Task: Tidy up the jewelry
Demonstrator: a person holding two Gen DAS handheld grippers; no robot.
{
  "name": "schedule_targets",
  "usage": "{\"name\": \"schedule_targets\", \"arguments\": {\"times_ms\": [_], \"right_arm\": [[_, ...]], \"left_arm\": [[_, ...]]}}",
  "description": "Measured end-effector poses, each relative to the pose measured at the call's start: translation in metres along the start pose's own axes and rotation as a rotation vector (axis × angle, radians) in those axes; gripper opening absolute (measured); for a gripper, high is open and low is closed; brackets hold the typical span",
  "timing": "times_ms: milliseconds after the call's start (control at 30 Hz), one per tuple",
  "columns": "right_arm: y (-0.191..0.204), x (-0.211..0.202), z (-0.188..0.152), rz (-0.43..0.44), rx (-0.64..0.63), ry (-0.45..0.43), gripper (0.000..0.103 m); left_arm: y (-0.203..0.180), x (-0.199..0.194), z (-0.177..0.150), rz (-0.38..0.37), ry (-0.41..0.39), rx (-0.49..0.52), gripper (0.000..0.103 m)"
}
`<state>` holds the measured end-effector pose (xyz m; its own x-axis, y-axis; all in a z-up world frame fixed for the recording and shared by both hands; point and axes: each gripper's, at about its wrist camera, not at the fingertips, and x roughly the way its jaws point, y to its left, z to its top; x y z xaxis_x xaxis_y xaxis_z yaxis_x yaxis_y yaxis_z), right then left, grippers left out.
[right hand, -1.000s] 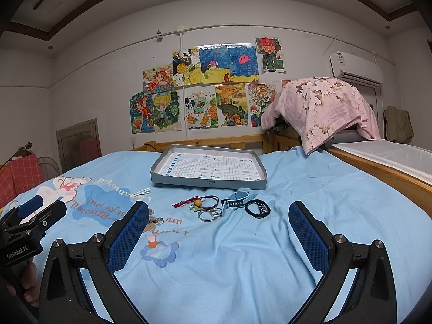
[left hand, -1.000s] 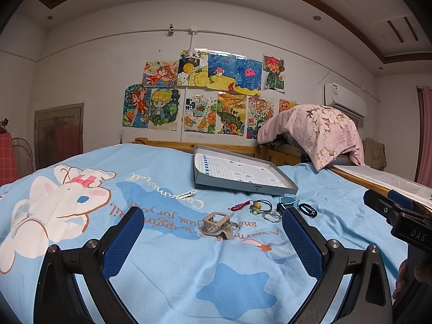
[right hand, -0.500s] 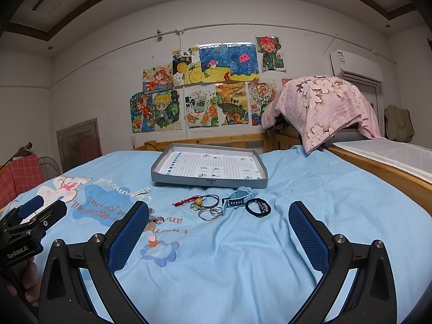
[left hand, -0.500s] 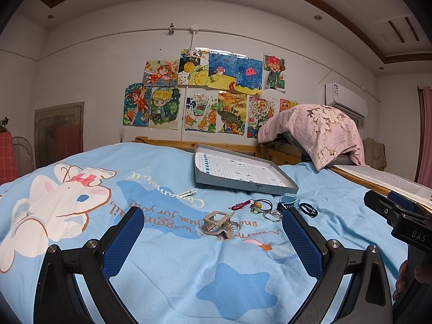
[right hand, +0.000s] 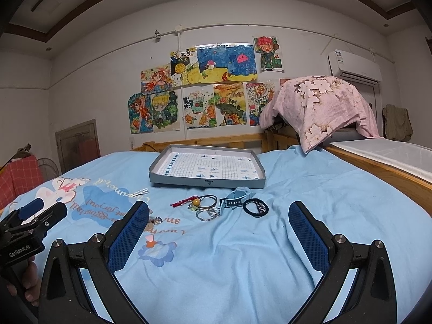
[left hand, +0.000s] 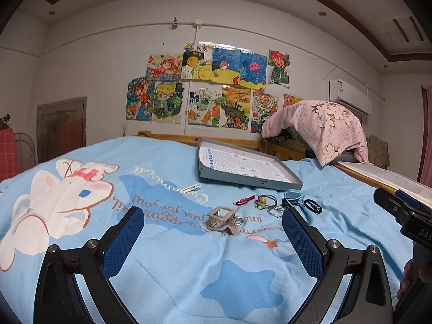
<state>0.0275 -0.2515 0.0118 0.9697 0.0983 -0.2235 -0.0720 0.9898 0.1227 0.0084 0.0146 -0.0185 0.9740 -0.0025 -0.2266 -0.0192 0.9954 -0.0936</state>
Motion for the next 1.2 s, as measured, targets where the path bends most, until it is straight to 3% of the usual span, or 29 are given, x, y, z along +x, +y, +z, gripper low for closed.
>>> {"name": "schedule_targets", "arguments": {"times_ms": [167, 300, 567, 667, 767, 833, 967, 1100, 1200], "right_arm": [[-0.006, 0.006, 0.0, 0.008, 0.015, 0.029, 0.102], [-0.011, 0.019, 0.003, 0.044, 0.012, 0.079, 0.102], [-0.017, 0.084, 0.018, 0.237, 0.036, 0.225, 0.101], [-0.015, 0.113, 0.018, 0.276, 0.051, 0.288, 0.1], [-0.004, 0.148, 0.016, 0.33, 0.014, 0.35, 0.088], [0.004, 0.167, 0.011, 0.37, -0.001, 0.394, 0.073], [0.019, 0.198, -0.006, 0.432, -0.039, 0.475, 0.067], [0.023, 0.218, -0.021, 0.446, -0.045, 0.547, 0.049], [0.023, 0.228, -0.027, 0.438, -0.05, 0.57, 0.048]], "left_arm": [[0.007, 0.016, 0.002, 0.014, 0.087, -0.01, 0.103], [0.003, 0.038, 0.014, 0.003, 0.153, 0.04, 0.103], [0.006, 0.097, 0.025, -0.084, 0.3, 0.055, 0.103], [0.007, 0.122, 0.02, -0.083, 0.353, 0.083, 0.103], [0.009, 0.141, 0.017, -0.103, 0.389, 0.089, 0.1], [0.008, 0.151, 0.015, -0.11, 0.402, 0.093, 0.096], [0.004, 0.173, 0.01, -0.15, 0.447, 0.108, 0.086], [-0.004, 0.189, 0.005, -0.181, 0.482, 0.138, 0.075], [-0.01, 0.199, 0.002, -0.183, 0.501, 0.158, 0.066]]}}
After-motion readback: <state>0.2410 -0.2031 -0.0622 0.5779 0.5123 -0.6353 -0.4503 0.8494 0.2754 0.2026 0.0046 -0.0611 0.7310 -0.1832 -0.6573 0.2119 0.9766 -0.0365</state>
